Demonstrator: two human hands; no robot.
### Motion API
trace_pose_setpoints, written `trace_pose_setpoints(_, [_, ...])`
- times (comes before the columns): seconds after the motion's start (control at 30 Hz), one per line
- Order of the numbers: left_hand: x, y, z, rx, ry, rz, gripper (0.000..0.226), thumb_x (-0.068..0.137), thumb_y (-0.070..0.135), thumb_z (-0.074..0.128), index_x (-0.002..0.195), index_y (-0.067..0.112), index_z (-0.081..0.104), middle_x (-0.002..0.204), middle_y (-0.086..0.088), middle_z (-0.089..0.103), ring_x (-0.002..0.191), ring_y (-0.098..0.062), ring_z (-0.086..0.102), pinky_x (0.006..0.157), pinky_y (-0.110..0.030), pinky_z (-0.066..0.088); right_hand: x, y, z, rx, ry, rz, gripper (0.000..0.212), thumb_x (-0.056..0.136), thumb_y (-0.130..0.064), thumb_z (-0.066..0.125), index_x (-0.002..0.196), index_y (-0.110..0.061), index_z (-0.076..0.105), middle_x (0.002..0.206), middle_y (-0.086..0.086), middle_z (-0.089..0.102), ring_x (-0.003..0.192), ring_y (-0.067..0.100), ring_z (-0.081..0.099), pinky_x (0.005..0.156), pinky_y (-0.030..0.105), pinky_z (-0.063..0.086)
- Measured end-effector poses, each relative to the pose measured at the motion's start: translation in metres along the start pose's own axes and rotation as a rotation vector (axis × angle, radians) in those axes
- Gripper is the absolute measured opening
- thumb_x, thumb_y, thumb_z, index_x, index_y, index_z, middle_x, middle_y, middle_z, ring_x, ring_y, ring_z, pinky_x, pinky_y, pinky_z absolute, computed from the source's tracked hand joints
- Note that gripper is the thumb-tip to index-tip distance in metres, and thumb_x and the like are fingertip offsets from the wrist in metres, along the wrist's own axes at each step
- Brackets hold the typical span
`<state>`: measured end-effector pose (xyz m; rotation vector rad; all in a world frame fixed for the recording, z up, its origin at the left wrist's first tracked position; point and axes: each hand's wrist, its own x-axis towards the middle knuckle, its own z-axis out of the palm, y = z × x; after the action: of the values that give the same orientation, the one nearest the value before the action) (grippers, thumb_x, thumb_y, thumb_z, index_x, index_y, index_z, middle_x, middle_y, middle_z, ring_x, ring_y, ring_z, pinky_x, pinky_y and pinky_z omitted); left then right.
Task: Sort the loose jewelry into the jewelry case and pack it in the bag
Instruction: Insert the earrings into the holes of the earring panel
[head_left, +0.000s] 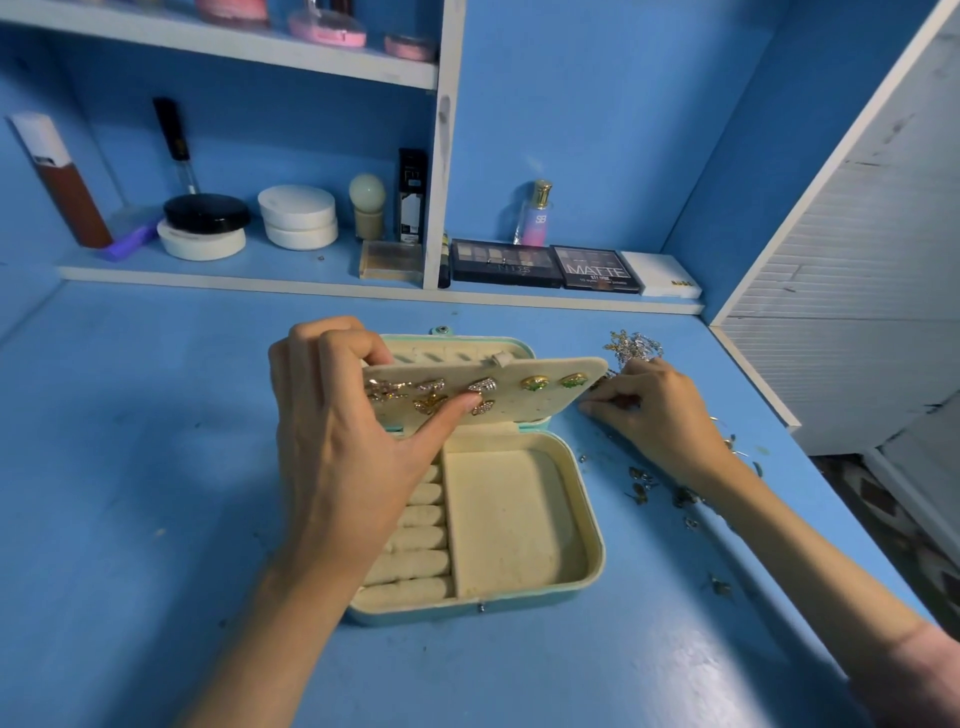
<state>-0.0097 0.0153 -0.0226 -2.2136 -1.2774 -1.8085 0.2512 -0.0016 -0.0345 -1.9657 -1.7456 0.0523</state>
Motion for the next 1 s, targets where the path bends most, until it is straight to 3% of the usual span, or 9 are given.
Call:
trace_pose_setpoints(0.17, [-0.001, -0.001, 0.000, 0.000, 0.001, -0.006, 0.056, 0.069, 0.043, 0.081, 0.094, 0.014, 0.039, 0.095, -0.017, 0.048, 0.091, -0.026, 0.041, 0.082, -0.022, 0.031, 0.000, -0.002, -0.005, -0.052, -0.033, 0.011, 0.010, 0.079, -0.023, 0.073, 0.089, -0.026, 0.077, 0.066, -0.008, 0.046, 0.079, 0.015, 0.040, 0.064, 0.032, 0.037])
trace_pose_setpoints(0.33, [0.000, -0.001, 0.001, 0.000, 0.008, 0.012, 0.055, 0.069, 0.043, 0.080, 0.093, 0.013, 0.040, 0.094, -0.017, 0.048, 0.089, -0.026, 0.041, 0.082, -0.022, 0.030, 0.000, -0.005, -0.009, -0.051, -0.065, -0.024, 0.015, 0.081, -0.024, 0.069, 0.094, -0.028, 0.075, 0.071, -0.009, 0.051, 0.082, 0.015, 0.043, 0.069, 0.033, 0.041])
trace_pose_setpoints(0.47, [-0.001, -0.002, 0.001, 0.002, 0.008, 0.005, 0.057, 0.067, 0.042, 0.082, 0.093, 0.013, 0.040, 0.094, -0.016, 0.048, 0.089, -0.026, 0.041, 0.081, -0.023, 0.031, 0.002, -0.005, -0.006, -0.062, -0.068, -0.057, 0.008, 0.081, -0.024, 0.071, 0.088, -0.023, 0.076, 0.075, -0.002, 0.057, 0.082, 0.019, 0.047, 0.069, 0.039, 0.047])
trace_pose_setpoints(0.63, [0.000, -0.001, 0.001, -0.015, 0.001, -0.018, 0.055, 0.070, 0.046, 0.078, 0.094, 0.014, 0.039, 0.094, -0.015, 0.048, 0.090, -0.025, 0.041, 0.081, -0.021, 0.031, 0.004, -0.010, -0.005, -0.133, -0.094, -0.126, 0.009, 0.083, -0.016, 0.065, 0.075, -0.020, 0.064, 0.070, -0.007, 0.054, 0.077, 0.020, 0.050, 0.062, 0.029, 0.038])
trace_pose_setpoints(0.7, [0.002, 0.000, 0.002, -0.020, -0.011, -0.037, 0.055, 0.069, 0.047, 0.076, 0.095, 0.015, 0.039, 0.095, -0.013, 0.048, 0.091, -0.024, 0.041, 0.081, -0.020, 0.030, 0.006, -0.017, -0.015, 0.043, -0.025, -0.061, 0.019, 0.084, -0.009, 0.062, 0.071, -0.022, 0.057, 0.065, -0.011, 0.053, 0.067, 0.012, 0.051, 0.058, 0.022, 0.037])
trace_pose_setpoints(0.8, [0.006, 0.000, 0.004, -0.030, -0.038, -0.081, 0.058, 0.067, 0.047, 0.077, 0.097, 0.017, 0.038, 0.096, -0.004, 0.044, 0.092, -0.021, 0.040, 0.082, -0.018, 0.029, 0.011, -0.044, -0.038, 0.440, 0.148, -0.016, 0.009, 0.089, -0.007, 0.058, 0.082, -0.012, 0.061, 0.078, -0.003, 0.065, 0.063, 0.000, 0.053, 0.061, 0.011, 0.038])
trace_pose_setpoints(0.9, [0.012, -0.002, 0.007, -0.014, -0.052, -0.088, 0.059, 0.064, 0.047, 0.077, 0.098, 0.018, 0.039, 0.097, 0.002, 0.040, 0.091, -0.019, 0.040, 0.080, -0.017, 0.029, 0.014, -0.083, -0.055, 0.670, 0.214, -0.137, 0.007, 0.091, -0.015, 0.056, 0.085, -0.014, 0.055, 0.089, 0.002, 0.067, 0.087, 0.011, 0.062, 0.076, 0.025, 0.046])
trace_pose_setpoints(1.0, [0.020, -0.005, 0.011, -0.010, -0.064, -0.116, 0.062, 0.061, 0.050, 0.076, 0.100, 0.017, 0.041, 0.098, 0.004, 0.041, 0.092, -0.018, 0.040, 0.078, -0.019, 0.030, 0.013, -0.111, -0.055, 0.677, 0.085, -0.227, 0.005, 0.092, -0.020, 0.052, 0.087, -0.018, 0.051, 0.092, 0.003, 0.069, 0.091, 0.021, 0.064, 0.078, 0.032, 0.048])
